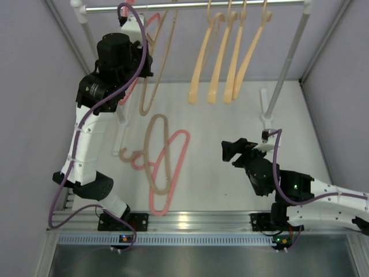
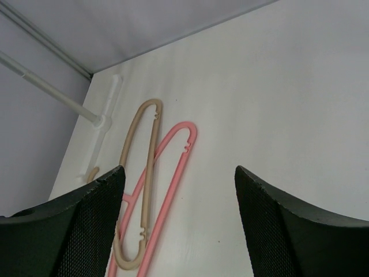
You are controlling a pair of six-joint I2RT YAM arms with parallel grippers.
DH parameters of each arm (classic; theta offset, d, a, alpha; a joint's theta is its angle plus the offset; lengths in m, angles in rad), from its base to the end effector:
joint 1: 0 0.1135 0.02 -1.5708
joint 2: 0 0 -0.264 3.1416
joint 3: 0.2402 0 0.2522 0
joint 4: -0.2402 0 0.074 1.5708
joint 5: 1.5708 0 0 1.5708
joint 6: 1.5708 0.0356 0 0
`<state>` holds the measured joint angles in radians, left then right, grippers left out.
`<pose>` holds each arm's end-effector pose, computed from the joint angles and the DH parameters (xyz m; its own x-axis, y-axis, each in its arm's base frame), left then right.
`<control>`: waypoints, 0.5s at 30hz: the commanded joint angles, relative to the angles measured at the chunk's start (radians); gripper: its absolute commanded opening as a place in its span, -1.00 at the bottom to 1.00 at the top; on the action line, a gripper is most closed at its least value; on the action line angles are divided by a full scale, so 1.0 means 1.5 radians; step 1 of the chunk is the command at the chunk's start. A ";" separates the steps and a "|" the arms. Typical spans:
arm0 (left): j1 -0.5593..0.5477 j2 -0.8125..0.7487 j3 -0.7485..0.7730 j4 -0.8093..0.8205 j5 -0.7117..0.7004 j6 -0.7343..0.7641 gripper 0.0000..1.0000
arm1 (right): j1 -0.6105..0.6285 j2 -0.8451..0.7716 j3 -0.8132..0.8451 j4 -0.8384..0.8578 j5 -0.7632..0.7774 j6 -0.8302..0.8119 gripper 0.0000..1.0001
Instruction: Organize the hangers
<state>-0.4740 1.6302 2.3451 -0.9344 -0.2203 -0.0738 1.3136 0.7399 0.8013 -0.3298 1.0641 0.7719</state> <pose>0.2593 -0.1243 0.5592 -0.2121 0.0279 -0.9769 0.2407 0.9703 -0.0245 0.0692 0.1409 0.3422 -0.2261 0.4710 -0.8527 -0.1356 0.8516 0.5064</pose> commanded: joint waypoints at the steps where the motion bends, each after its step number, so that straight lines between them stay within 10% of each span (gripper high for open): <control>1: 0.013 -0.003 0.020 0.077 0.023 0.015 -1.00 | 0.009 -0.007 0.027 0.003 0.021 -0.028 0.48; 15: 0.026 0.058 0.066 0.136 -0.002 0.028 -1.00 | 0.007 0.002 0.037 0.025 0.029 -0.068 0.49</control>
<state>-0.4435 1.7023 2.3936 -0.8318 -0.2031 -0.0525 1.3136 0.7403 0.8017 -0.3225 1.0798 0.7055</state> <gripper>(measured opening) 0.113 0.744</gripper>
